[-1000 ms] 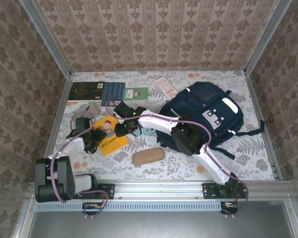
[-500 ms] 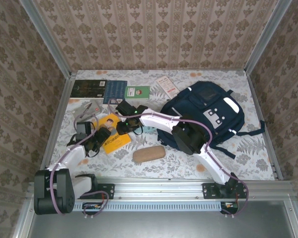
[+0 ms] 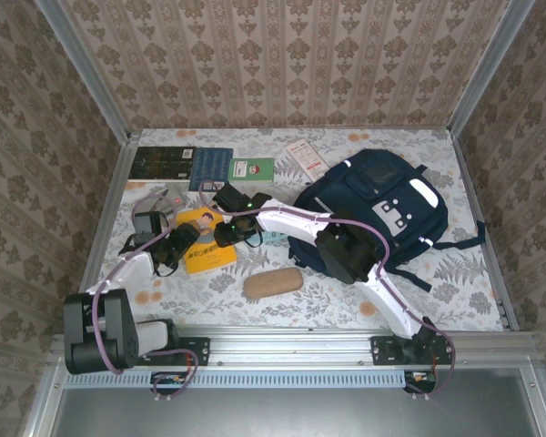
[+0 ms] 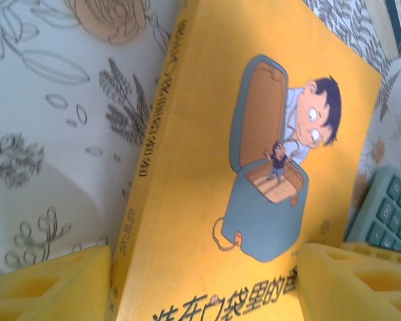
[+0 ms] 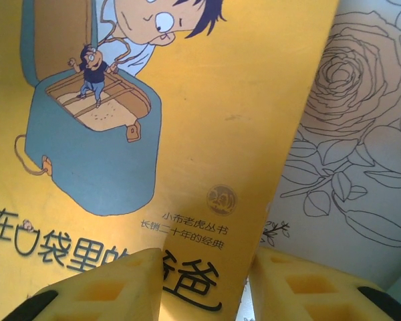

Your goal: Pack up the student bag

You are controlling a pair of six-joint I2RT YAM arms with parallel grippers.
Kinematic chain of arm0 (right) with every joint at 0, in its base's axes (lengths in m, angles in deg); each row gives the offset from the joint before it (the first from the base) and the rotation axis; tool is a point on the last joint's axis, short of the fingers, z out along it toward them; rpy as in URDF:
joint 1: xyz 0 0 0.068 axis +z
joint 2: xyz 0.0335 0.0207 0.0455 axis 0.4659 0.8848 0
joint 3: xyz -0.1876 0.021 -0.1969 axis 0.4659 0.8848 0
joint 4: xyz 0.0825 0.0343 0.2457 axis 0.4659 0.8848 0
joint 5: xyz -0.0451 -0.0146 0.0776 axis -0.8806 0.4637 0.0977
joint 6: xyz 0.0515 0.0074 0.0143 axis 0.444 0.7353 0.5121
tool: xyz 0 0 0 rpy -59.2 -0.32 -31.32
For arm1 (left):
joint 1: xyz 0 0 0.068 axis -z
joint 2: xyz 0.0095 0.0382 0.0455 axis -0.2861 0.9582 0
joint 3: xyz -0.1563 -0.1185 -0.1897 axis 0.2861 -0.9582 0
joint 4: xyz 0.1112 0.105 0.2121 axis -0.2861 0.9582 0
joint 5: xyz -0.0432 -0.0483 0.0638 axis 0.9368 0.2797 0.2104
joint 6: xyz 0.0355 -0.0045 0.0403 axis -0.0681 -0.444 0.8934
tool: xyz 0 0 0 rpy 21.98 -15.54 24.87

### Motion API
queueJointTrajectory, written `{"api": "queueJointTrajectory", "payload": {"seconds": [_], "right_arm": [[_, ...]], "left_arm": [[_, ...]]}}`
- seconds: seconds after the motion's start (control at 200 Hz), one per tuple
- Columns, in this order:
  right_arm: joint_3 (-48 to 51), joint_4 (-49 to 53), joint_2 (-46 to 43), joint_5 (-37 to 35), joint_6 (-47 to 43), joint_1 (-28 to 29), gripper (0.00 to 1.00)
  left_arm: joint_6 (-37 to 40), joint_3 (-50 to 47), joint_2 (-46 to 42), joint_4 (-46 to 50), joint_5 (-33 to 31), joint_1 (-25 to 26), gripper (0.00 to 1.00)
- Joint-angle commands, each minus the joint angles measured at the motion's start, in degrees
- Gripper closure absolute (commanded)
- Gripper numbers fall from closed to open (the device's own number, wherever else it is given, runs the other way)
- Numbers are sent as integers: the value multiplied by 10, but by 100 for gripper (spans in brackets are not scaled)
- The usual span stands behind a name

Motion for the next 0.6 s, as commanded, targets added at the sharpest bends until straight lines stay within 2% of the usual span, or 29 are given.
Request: {"api": "queueJointTrajectory", "payload": {"seconds": [0.0,0.205,0.425,0.595], "right_arm": [[16,23,-12,18,0,12,62],[35,13,-25,20,2,13,62],[38,10,-30,24,3,13,61],[40,8,-31,29,2,14,61]], "left_arm": [[-8,10,29,-26,26,4,26],[-37,-7,27,105,-60,4,27],[-99,-62,-72,223,-134,-3,26],[-115,-82,-138,284,-151,-18,26]]}}
